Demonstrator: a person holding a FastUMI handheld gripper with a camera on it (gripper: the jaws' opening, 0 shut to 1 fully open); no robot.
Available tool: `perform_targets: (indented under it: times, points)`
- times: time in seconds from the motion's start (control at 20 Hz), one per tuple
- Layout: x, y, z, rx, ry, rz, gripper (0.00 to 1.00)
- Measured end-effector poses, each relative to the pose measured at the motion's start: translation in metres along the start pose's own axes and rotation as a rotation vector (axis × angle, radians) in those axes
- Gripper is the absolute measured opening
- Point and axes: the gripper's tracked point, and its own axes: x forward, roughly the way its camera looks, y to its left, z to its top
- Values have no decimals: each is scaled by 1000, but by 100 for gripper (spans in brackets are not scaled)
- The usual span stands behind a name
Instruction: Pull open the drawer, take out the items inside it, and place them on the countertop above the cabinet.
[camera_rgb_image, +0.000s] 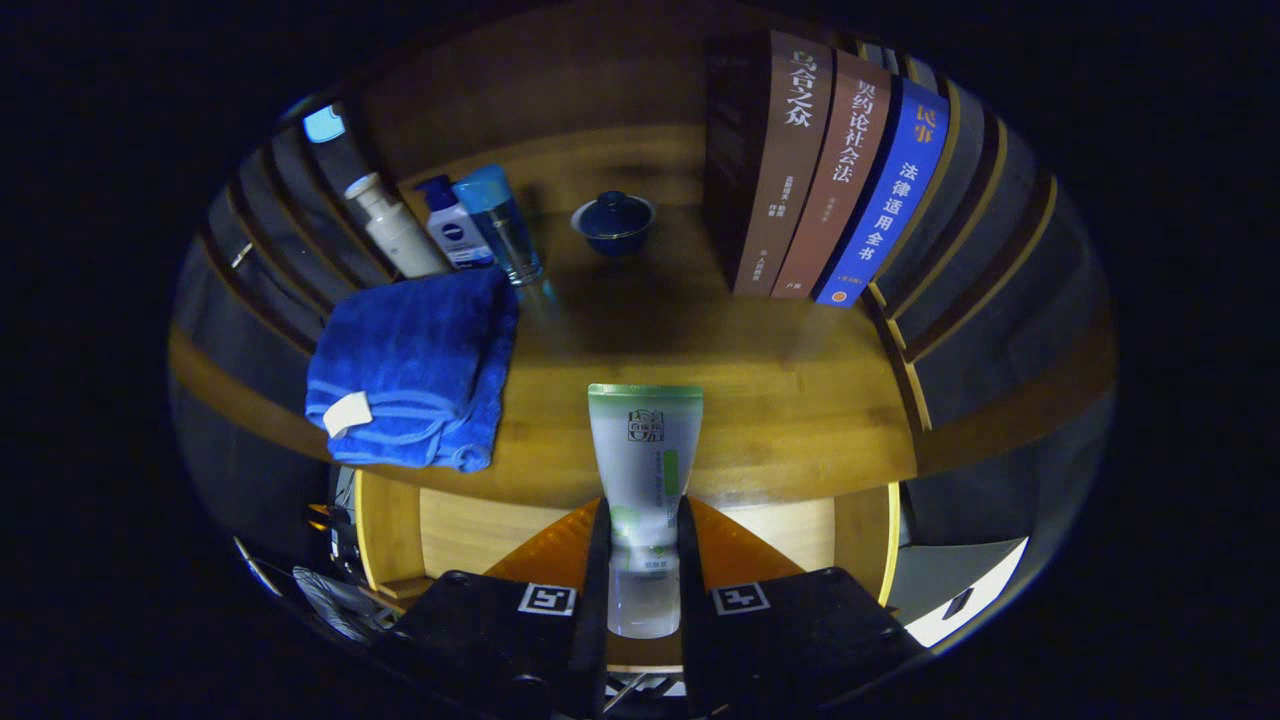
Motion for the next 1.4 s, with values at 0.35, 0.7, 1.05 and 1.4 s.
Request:
perform_targets:
  times: [0.35,0.7,1.05,1.4]
  points:
    - [41,14,31,9,50,15,35]
    - [64,29,38,4,77,12,35]
    - [51,26,47,13,23,8,87]
    - [25,36,44,35,-42,67,100]
